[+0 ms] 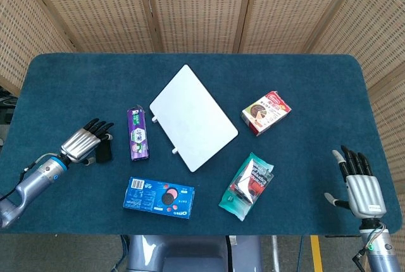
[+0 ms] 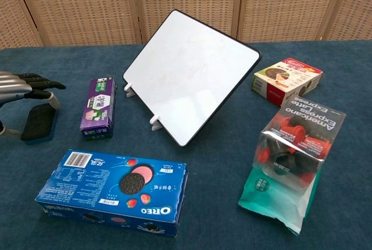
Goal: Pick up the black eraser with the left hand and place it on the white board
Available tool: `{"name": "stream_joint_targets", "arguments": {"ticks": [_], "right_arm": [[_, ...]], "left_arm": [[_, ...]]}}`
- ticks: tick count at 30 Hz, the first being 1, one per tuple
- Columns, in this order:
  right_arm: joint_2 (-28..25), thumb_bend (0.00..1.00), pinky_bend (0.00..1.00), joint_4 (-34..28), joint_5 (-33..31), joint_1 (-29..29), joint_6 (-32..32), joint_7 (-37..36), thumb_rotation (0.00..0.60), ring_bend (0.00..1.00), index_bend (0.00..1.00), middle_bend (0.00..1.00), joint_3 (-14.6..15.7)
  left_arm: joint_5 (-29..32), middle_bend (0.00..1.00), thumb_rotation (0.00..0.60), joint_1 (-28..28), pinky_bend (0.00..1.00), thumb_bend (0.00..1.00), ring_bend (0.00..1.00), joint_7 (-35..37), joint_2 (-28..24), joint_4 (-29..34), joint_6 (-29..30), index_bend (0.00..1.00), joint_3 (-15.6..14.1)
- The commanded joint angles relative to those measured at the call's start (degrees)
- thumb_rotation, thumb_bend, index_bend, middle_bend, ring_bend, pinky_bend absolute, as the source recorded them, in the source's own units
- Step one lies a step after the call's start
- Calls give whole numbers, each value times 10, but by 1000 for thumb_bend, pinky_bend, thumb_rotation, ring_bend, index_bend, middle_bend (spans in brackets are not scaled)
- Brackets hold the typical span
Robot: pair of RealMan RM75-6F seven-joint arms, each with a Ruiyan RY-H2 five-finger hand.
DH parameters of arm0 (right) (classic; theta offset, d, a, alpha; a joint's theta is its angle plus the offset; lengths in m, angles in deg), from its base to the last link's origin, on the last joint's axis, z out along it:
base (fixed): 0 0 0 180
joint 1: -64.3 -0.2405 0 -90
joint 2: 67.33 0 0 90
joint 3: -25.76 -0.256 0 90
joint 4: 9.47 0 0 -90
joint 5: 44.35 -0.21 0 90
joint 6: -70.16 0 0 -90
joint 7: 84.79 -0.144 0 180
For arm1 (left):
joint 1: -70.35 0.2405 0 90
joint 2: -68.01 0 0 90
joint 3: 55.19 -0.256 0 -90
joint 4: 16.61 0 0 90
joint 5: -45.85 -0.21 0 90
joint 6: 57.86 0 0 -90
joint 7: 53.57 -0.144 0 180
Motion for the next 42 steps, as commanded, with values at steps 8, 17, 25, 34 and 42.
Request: {"name": "stream_joint_targets", "arguments": {"ticks": [8, 17, 25, 34, 42], "right_arm": [[-1, 47, 0, -1, 1, 0, 1, 0, 600, 0, 24, 0, 1], [0, 47, 0, -2, 1, 0, 2, 1, 600, 0, 24, 0, 1], [0, 46, 0, -2, 3, 1, 4, 0, 600, 0, 24, 0, 1], [0, 44, 0, -3, 4, 1, 4, 0, 600, 0, 24, 0, 1], [0, 43, 0, -3, 6, 0, 3, 1, 600, 0, 24, 0, 2]], "left_arm": [[10, 0, 600, -5, 0, 246, 0, -6, -1, 9, -15, 246, -2], [17, 0, 600, -7, 0, 252, 0, -13, -1, 16, -23, 266, -3], [23, 0, 600, -8, 0, 284, 0, -17, -1, 20, -31, 330, -5], [28, 0, 600, -7, 0, 303, 0, -20, -2, 24, -33, 390, -4], [38, 0, 600, -4, 0, 314, 0, -22, -7, 28, -25, 419, 3]]}}
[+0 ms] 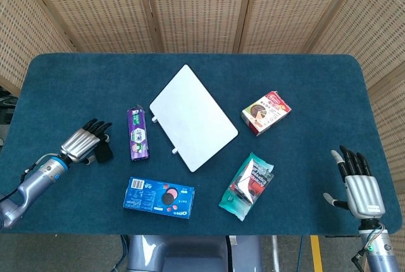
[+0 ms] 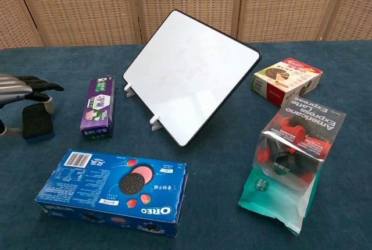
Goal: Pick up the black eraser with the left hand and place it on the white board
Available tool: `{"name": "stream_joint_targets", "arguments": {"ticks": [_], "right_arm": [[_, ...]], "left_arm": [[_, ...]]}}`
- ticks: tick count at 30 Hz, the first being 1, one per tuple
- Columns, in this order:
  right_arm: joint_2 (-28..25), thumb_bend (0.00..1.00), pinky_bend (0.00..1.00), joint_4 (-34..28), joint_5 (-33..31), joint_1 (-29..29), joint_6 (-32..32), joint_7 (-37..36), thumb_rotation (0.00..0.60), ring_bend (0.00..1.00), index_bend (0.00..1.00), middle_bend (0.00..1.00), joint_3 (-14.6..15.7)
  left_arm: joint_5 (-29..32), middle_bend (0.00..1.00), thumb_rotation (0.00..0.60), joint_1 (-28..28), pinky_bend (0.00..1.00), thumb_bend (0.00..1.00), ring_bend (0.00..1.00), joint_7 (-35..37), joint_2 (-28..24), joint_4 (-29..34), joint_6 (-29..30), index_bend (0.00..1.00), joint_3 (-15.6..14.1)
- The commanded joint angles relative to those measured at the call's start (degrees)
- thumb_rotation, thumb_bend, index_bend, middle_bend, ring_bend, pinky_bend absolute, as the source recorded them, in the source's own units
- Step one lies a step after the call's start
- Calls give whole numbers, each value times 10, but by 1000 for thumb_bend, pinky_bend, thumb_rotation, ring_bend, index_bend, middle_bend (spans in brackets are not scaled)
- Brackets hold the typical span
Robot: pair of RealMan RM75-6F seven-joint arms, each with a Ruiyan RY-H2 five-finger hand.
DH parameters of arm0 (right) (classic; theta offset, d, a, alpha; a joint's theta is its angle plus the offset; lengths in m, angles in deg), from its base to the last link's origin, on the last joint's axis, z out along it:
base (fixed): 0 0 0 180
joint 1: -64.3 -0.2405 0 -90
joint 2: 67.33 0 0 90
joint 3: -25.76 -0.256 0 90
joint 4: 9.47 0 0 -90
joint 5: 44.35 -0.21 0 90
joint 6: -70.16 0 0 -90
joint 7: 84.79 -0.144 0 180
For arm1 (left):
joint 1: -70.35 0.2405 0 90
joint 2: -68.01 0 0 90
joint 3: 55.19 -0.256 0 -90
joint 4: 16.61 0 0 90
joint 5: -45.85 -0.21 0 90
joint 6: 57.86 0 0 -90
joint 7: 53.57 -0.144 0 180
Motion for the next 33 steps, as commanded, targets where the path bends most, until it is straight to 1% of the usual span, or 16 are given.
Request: {"name": "stream_joint_targets", "arguments": {"ticks": [1, 5, 13, 23, 26, 33], "right_arm": [[0, 43, 0, 0, 0, 0, 0, 0, 600, 0, 24, 0, 0], [0, 43, 0, 0, 0, 0, 1, -1, 600, 0, 24, 0, 0], [-3, 46, 0, -2, 1, 1, 2, -6, 600, 0, 24, 0, -1], [-4, 47, 0, -2, 1, 0, 1, -9, 600, 0, 24, 0, -1], [-5, 47, 0, -2, -1, 0, 0, -10, 600, 0, 24, 0, -1], [-5, 48, 0, 0, -4, -1, -4, -14, 600, 0, 24, 0, -2]], "left_arm": [[2, 0, 600, 1, 0, 316, 0, -1, -1, 1, 3, 421, 3], [8, 0, 600, 3, 0, 320, 0, -4, -5, 6, 11, 432, 9], [27, 0, 600, 13, 0, 337, 0, -18, -8, 22, 41, 448, 31], [57, 0, 600, 25, 0, 339, 0, -23, 12, 35, 95, 471, 76], [65, 0, 600, 26, 0, 344, 0, -34, 19, 38, 104, 490, 87], [79, 0, 600, 14, 0, 347, 0, -67, 47, 51, 137, 506, 126]]}}
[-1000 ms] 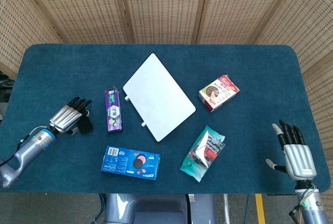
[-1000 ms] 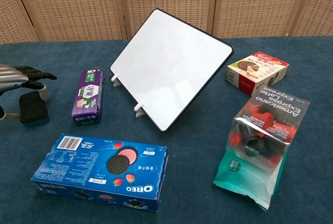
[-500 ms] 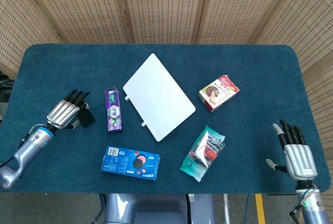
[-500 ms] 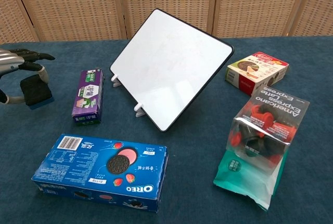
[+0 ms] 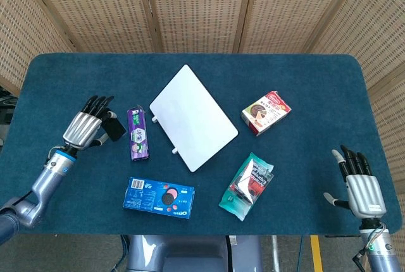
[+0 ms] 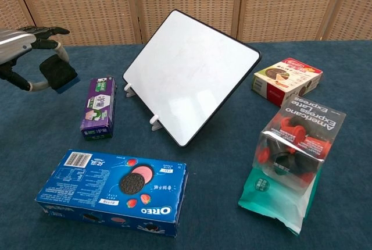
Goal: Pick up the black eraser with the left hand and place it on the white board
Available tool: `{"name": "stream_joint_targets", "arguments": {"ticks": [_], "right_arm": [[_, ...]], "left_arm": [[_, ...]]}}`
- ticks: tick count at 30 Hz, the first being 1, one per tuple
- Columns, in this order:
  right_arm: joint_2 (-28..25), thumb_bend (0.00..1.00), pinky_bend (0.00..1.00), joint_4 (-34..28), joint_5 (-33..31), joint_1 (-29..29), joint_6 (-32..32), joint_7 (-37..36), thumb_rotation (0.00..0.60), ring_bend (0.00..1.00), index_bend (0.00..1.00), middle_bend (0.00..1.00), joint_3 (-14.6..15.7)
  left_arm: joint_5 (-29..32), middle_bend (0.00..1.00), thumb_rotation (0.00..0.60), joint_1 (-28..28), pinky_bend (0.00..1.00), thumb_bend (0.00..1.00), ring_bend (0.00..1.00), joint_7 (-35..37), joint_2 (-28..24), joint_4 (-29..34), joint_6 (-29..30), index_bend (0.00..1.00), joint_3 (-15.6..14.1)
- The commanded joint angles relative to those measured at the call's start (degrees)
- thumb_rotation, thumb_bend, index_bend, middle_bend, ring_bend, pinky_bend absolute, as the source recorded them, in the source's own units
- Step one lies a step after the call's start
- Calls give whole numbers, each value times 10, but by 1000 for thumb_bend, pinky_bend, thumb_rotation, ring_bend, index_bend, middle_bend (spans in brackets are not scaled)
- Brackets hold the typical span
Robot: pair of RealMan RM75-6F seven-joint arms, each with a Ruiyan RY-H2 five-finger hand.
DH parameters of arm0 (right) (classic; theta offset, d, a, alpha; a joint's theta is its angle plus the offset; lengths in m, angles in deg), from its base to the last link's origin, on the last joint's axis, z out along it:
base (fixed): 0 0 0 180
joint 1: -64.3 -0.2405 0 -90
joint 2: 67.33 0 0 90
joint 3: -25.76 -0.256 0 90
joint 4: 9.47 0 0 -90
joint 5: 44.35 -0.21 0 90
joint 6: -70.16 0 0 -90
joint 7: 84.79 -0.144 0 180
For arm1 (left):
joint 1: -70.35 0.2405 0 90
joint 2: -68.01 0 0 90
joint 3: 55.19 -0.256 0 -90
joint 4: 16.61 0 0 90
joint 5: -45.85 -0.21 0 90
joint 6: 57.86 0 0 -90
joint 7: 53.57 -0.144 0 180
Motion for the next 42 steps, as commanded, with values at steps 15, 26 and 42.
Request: {"name": "stream_joint_targets", "arguments": {"ticks": [15, 26, 42], "right_arm": [[-5, 46, 0, 5, -13, -3, -11, -23, 600, 0, 24, 0, -6], [-13, 46, 0, 7, -21, -4, -18, -51, 600, 0, 24, 0, -9], [-27, 48, 0, 13, -25, -5, -26, -99, 600, 0, 24, 0, -12]], "left_arm": [[13, 0, 600, -75, 0, 340, 0, -76, 88, 35, 73, 516, 96], [27, 0, 600, -116, 0, 338, 0, -109, 161, -1, 59, 523, 111], [58, 0, 600, -171, 0, 337, 0, -122, 245, -100, 1, 526, 125]]}}
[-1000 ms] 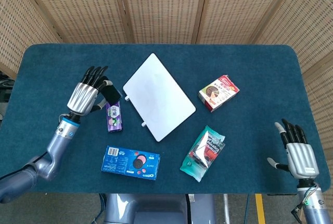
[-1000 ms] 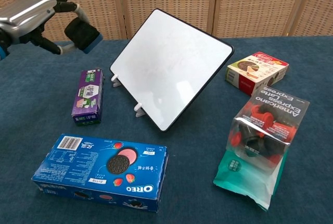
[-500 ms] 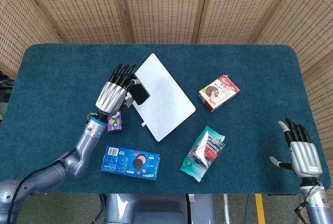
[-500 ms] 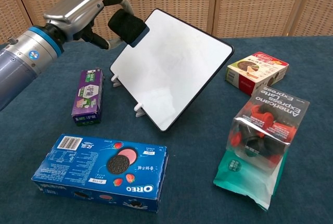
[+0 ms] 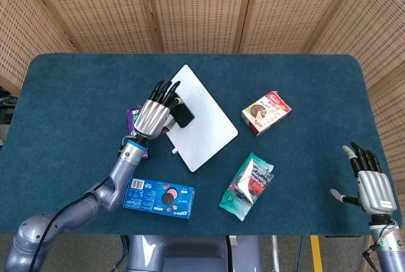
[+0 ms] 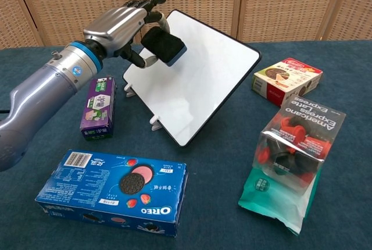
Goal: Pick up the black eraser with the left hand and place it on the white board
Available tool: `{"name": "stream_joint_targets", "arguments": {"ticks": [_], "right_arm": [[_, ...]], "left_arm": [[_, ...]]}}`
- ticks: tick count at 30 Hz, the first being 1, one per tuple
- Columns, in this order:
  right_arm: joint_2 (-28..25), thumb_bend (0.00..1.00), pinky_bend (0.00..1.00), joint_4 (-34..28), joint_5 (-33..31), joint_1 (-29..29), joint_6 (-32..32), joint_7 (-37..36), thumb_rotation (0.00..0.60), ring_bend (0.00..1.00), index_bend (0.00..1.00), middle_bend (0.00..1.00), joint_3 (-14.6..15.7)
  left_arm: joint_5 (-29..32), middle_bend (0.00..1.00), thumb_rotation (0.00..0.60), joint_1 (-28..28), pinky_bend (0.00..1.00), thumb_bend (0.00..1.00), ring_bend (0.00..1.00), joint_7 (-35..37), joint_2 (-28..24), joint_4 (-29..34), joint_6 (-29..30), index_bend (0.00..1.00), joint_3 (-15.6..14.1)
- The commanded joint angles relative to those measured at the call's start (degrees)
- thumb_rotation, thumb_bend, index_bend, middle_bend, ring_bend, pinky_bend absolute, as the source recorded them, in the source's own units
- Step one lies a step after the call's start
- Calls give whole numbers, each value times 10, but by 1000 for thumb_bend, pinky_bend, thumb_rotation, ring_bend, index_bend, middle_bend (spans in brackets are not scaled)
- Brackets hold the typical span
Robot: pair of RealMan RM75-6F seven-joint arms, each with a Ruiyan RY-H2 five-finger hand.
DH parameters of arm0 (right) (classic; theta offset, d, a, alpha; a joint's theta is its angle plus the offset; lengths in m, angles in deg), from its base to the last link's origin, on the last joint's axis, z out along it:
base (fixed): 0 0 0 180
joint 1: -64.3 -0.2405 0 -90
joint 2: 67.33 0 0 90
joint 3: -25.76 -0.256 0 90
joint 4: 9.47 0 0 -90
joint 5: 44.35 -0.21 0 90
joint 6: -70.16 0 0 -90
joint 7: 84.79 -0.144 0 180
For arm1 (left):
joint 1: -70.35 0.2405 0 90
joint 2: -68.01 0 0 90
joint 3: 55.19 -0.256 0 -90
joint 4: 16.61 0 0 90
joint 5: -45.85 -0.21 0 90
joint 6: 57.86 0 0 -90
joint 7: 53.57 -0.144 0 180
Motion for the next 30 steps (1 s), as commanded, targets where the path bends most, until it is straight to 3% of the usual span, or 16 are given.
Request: {"name": "stream_joint_targets", "arguments": {"ticks": [1, 30], "right_arm": [[-3, 47, 0, 2, -1, 0, -2, -8, 600, 0, 24, 0, -1], [-13, 45, 0, 2, 3, 2, 1, -40, 600, 0, 24, 0, -1]], "left_arm": [[4, 0, 600, -12, 0, 337, 0, -2, 18, -23, -9, 526, 0], [16, 0, 600, -40, 0, 328, 0, 1, 76, -105, -29, 526, -7]]}}
